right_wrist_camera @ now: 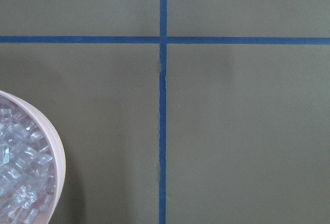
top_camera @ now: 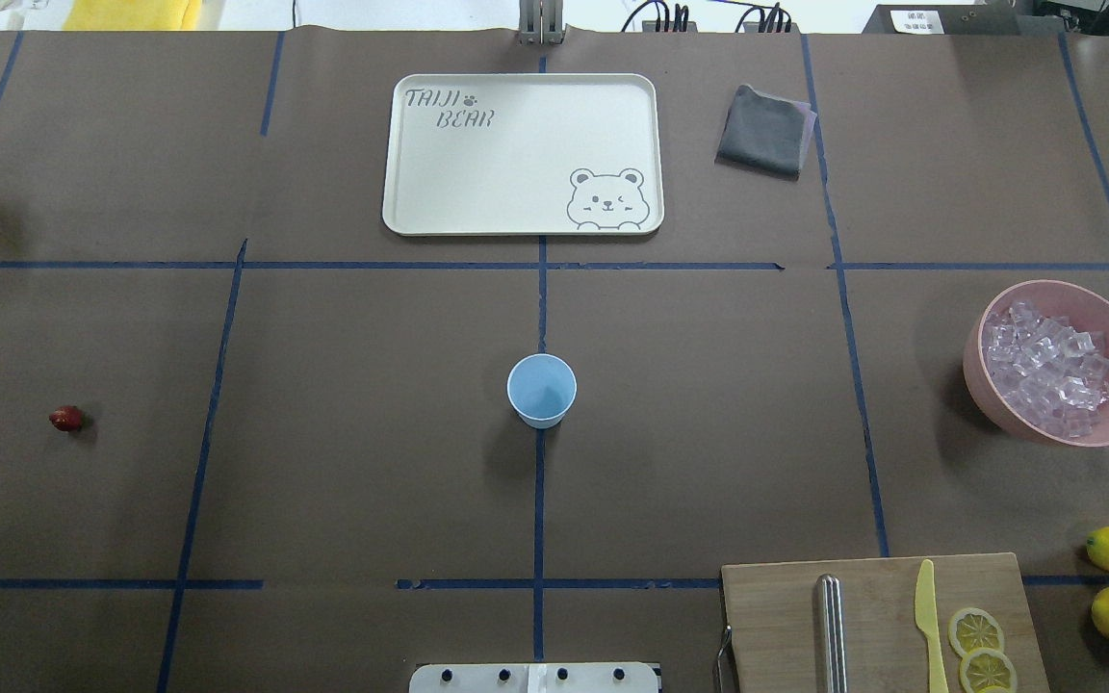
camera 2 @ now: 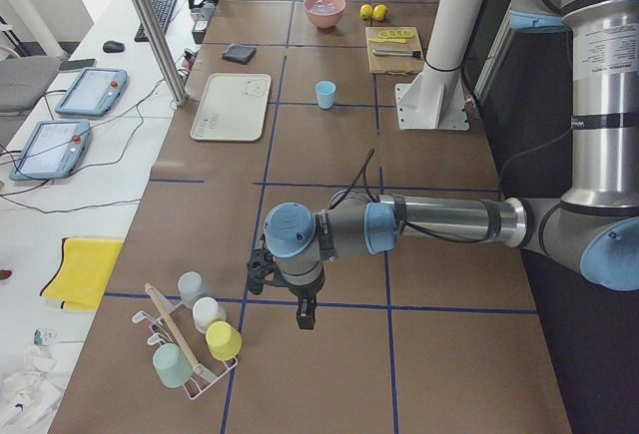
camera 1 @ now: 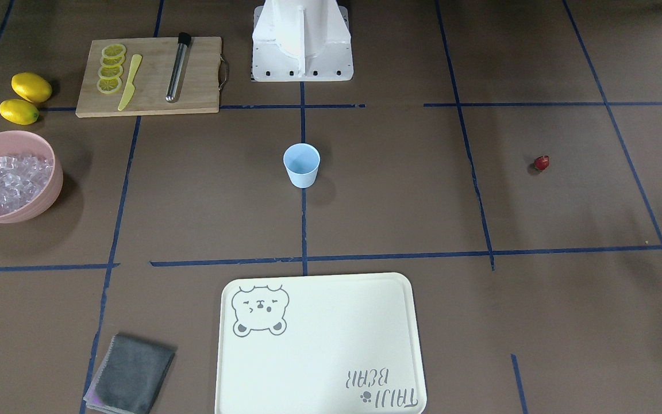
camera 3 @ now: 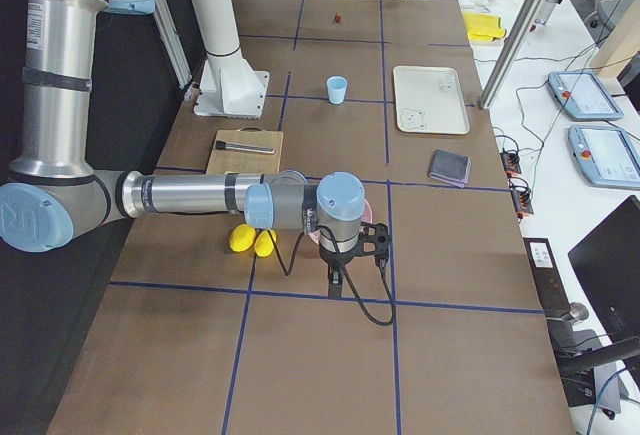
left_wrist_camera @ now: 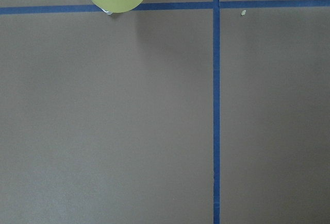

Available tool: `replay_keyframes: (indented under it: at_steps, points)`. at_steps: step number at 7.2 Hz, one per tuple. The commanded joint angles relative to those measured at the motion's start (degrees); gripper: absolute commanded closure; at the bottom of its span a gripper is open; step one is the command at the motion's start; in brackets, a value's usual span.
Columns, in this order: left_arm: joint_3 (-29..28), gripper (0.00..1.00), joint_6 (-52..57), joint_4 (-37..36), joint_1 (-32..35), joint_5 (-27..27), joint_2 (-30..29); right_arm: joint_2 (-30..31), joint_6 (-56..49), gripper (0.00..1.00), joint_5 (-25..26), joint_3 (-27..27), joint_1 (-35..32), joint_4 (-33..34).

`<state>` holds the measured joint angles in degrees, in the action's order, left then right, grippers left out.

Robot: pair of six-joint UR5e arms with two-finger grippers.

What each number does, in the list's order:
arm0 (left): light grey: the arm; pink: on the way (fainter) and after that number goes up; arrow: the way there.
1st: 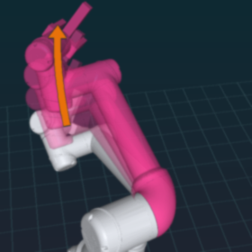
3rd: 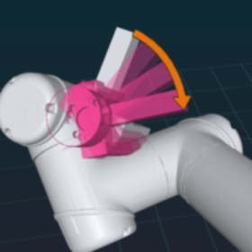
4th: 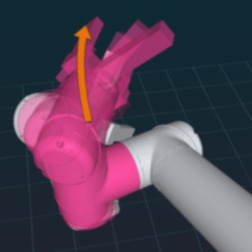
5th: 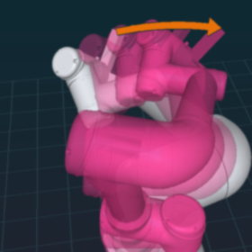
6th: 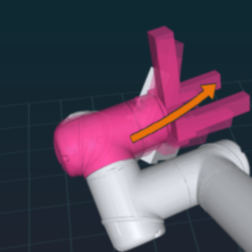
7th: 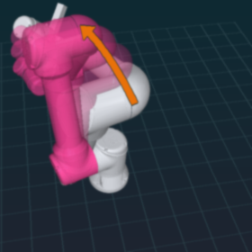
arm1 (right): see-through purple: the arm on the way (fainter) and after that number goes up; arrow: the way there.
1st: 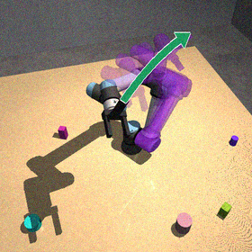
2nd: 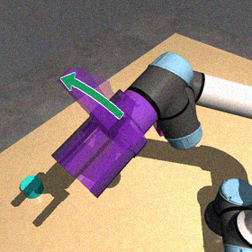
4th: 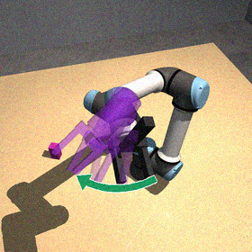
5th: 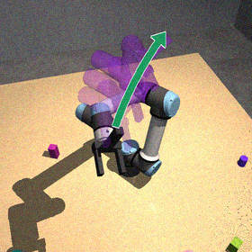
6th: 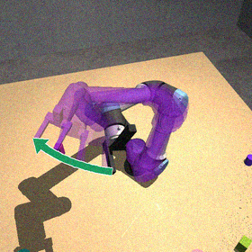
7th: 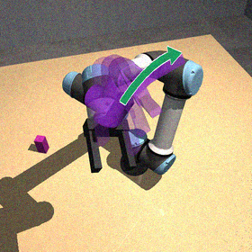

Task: Put ice and strawberries in cup
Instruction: 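Move the right gripper over the pink bowl of ice cubes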

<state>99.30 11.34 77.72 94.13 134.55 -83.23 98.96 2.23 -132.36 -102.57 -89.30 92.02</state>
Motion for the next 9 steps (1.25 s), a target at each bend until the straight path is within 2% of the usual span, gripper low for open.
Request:
replay_keyframes:
  at_steps: [1,4,5,7,9]
  points:
    - [-0.15,0.00,0.09,0.06,0.00,0.01,-0.09,0.01,-0.20,0.00,0.08,0.35,0.17,0.00]
    - [-0.24,0.00,0.26,-0.03,0.00,0.02,0.00,-0.08,0.23,0.00,0.35,0.18,0.35,-1.22]
    - [-0.16,0.00,0.26,-0.03,0.00,0.01,0.08,-0.26,0.50,0.00,0.26,0.09,0.79,-5.49]
    - [0.63,0.00,0.00,-0.11,0.09,-0.07,0.17,-4.36,2.50,0.00,-1.13,4.81,1.23,-8.17]
    - [0.63,0.00,0.00,-0.03,0.00,0.01,0.08,-5.00,3.39,0.00,-1.23,4.58,1.41,-8.61]
